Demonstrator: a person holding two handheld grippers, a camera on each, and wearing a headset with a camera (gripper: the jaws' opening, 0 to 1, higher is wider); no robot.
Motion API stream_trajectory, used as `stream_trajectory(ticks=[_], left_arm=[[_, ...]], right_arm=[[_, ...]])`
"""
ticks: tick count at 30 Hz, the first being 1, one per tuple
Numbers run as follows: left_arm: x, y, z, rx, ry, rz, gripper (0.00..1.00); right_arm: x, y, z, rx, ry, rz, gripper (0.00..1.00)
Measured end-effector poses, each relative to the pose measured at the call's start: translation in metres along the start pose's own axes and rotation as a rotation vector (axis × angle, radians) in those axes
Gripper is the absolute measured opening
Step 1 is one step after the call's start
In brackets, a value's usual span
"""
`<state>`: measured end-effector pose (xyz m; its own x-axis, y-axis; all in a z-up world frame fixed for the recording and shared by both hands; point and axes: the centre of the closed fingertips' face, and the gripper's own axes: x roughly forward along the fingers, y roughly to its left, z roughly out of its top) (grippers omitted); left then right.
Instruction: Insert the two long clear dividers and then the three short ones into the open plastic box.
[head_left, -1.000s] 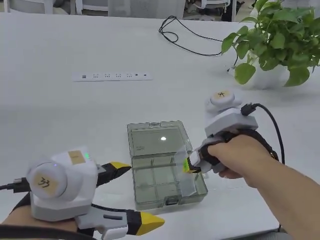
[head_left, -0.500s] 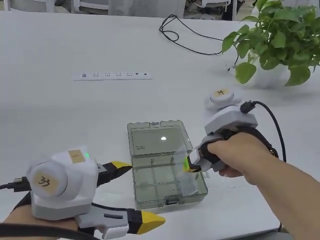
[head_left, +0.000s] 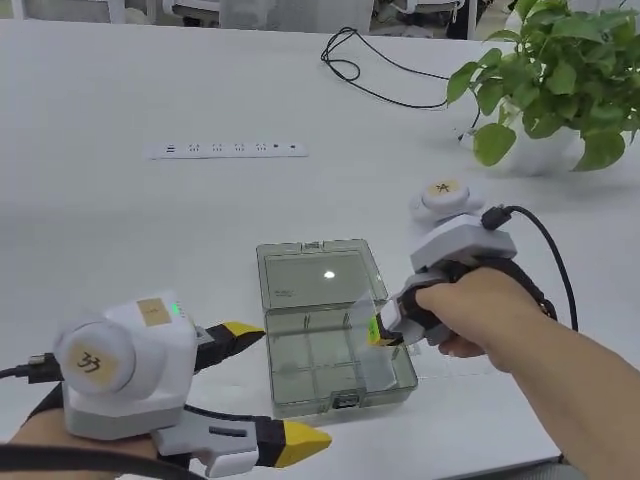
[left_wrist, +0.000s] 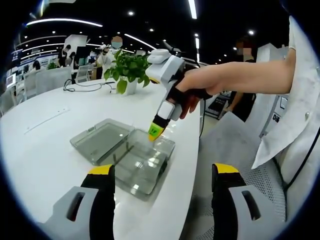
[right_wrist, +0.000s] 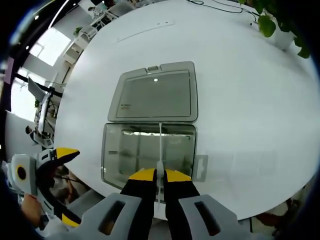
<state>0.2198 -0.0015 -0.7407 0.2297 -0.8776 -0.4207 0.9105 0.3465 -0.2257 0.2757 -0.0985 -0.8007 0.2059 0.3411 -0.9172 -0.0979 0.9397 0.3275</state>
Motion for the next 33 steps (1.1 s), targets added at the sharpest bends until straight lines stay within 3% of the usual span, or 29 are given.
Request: stream_trajectory(ticks=[33], left_arm=[[0.0012,0.0012,-0.0002,-0.005,0.005,-0.004,0.8]], right_arm=[[0.0001,0.0057,0.0038,-0.024,0.017,-0.005,0.07]])
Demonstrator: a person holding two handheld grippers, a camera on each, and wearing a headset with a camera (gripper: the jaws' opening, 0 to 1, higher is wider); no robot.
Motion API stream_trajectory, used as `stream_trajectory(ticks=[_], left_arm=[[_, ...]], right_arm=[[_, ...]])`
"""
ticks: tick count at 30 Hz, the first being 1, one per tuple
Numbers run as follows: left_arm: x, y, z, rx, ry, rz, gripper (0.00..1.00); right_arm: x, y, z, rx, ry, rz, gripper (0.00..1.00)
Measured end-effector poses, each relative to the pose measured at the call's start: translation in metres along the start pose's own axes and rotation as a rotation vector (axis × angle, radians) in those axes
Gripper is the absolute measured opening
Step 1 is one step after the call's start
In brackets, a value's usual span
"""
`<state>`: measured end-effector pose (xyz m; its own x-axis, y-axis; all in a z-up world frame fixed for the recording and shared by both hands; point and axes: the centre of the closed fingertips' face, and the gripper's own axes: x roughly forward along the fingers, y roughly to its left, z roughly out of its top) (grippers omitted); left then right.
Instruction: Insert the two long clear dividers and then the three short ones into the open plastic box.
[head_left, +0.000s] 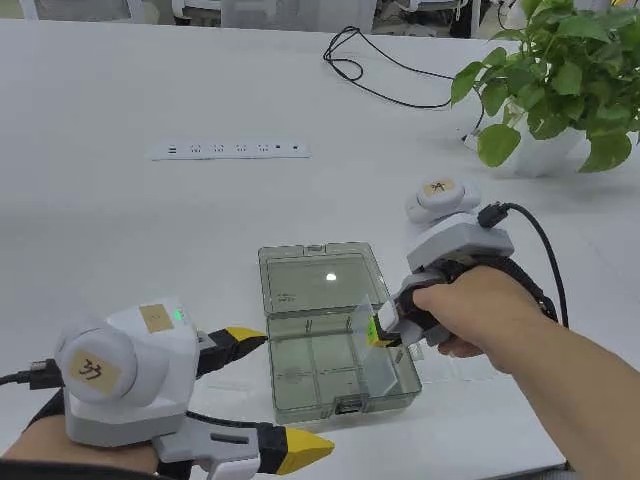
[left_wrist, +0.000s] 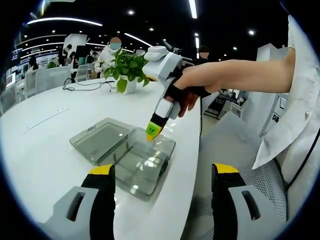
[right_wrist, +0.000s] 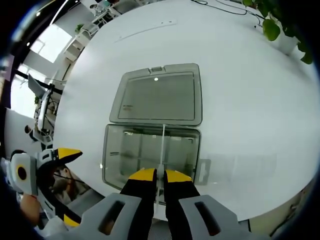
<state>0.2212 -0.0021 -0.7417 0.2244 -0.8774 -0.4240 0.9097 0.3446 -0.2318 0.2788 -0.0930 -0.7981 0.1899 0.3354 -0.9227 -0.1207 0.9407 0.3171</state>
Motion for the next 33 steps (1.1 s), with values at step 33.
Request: stream_trajectory(ticks=[33], left_arm=[[0.0006,0.0028,-0.0057,0.014,0.016,0.004,0.82]], right_arm=[[0.0034,0.0036,-0.0002,-0.044,-0.01,0.005,0.07]])
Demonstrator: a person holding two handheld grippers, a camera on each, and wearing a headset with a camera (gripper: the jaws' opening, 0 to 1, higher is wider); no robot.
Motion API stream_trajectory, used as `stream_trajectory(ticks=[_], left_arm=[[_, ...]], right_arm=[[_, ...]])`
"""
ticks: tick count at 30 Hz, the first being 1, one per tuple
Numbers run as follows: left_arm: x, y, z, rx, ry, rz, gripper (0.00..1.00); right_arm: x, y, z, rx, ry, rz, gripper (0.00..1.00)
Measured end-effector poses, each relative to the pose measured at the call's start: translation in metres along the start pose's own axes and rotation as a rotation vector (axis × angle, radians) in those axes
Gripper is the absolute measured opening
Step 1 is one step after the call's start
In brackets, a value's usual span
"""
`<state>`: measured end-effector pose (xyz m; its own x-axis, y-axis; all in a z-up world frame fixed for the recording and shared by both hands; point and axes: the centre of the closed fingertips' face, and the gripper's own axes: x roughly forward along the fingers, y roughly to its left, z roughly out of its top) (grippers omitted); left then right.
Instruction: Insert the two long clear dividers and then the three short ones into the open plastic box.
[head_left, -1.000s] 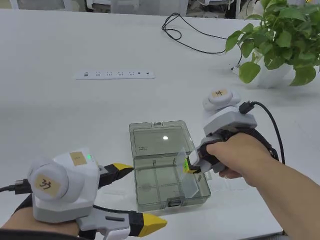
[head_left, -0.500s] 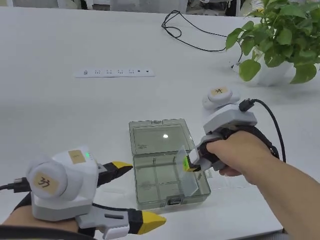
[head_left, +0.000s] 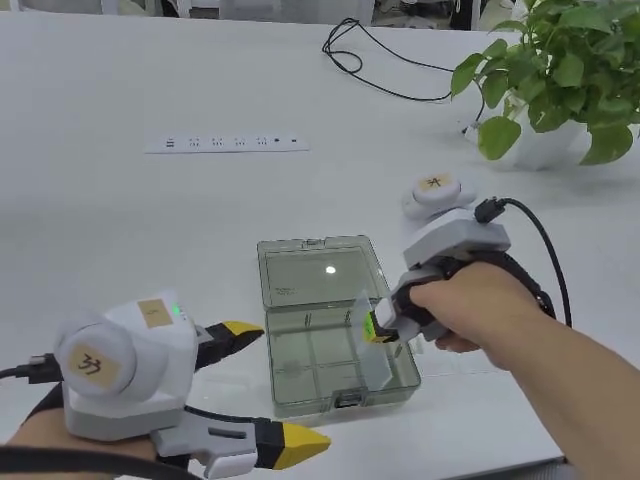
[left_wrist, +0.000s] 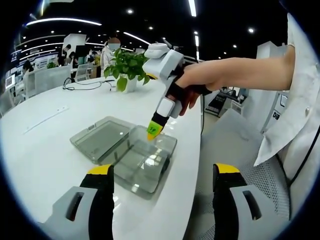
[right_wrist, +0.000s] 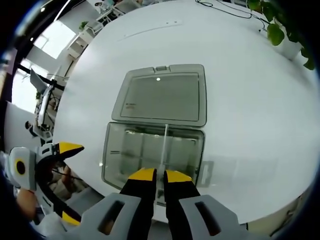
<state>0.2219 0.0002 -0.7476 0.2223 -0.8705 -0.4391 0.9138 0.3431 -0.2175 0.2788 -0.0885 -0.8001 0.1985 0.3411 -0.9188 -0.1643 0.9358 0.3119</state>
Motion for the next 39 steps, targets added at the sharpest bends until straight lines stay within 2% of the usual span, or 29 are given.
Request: stream_trajectory(ticks=[8,30,39], left_arm=[[0.0,0.002,0.0,-0.002,0.001,0.005,0.82],[-0.002,0.007,0.0,-0.007,0.001,0.014,0.82],[-0.003,0.007,0.002,-0.003,0.001,0.017,0.82]], right_arm=[[0.008,0.003,-0.003,-0.036,-0.014,0.021,0.09],[0.023,-0.001,-0.006,-0.022,-0.034,0.063,0.1],[0.024,-0.001,-0.007,-0.013,-0.046,0.083,0.11]])
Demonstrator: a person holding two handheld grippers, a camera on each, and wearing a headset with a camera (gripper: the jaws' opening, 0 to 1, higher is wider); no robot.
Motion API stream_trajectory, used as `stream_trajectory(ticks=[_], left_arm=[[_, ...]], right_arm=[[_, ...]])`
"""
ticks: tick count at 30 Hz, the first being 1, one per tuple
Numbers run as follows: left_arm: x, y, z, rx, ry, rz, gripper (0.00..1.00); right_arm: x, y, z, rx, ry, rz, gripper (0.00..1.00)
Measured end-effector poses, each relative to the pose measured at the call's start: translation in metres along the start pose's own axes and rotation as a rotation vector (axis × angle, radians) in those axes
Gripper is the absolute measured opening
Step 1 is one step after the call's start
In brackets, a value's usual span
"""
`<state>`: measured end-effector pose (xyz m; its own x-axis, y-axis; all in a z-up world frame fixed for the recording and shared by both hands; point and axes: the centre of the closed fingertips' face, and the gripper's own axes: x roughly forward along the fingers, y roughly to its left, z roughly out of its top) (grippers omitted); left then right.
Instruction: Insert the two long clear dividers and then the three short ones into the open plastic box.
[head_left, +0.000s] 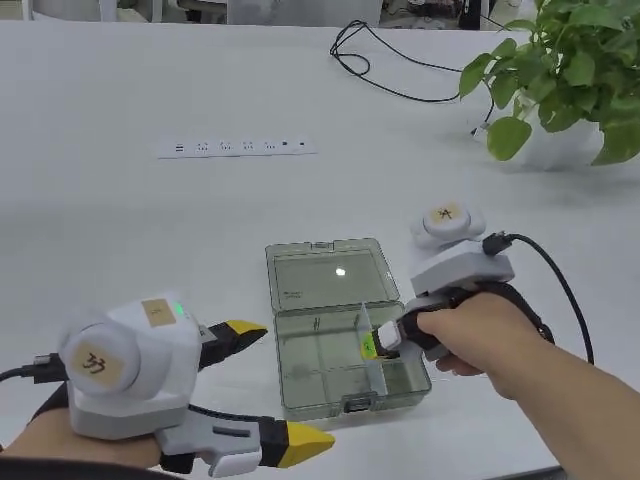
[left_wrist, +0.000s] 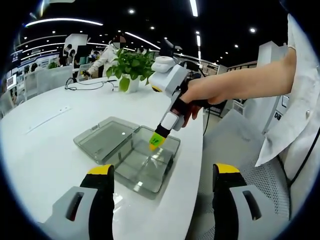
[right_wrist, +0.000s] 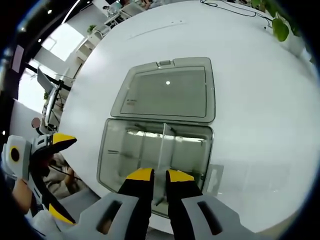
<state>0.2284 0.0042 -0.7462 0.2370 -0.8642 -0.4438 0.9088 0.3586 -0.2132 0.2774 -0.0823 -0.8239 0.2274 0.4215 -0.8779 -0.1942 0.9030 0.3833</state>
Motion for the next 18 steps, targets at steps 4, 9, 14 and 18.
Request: stream_trajectory(ticks=[4,9,14,18], left_arm=[[0.0,-0.001,0.0,0.002,0.003,0.001,0.82],[-0.002,-0.001,0.002,0.004,0.003,0.006,0.82],[-0.002,-0.002,0.004,0.003,0.001,0.011,0.82],[-0.002,-0.002,0.004,0.004,0.003,0.014,0.82]], right_arm=[[0.0,0.001,0.0,-0.003,-0.005,0.008,0.11],[-0.001,0.001,0.0,-0.008,-0.016,0.028,0.12],[-0.006,0.002,0.002,0.002,-0.035,0.056,0.12],[-0.012,0.005,0.005,0.001,-0.057,0.081,0.12]])
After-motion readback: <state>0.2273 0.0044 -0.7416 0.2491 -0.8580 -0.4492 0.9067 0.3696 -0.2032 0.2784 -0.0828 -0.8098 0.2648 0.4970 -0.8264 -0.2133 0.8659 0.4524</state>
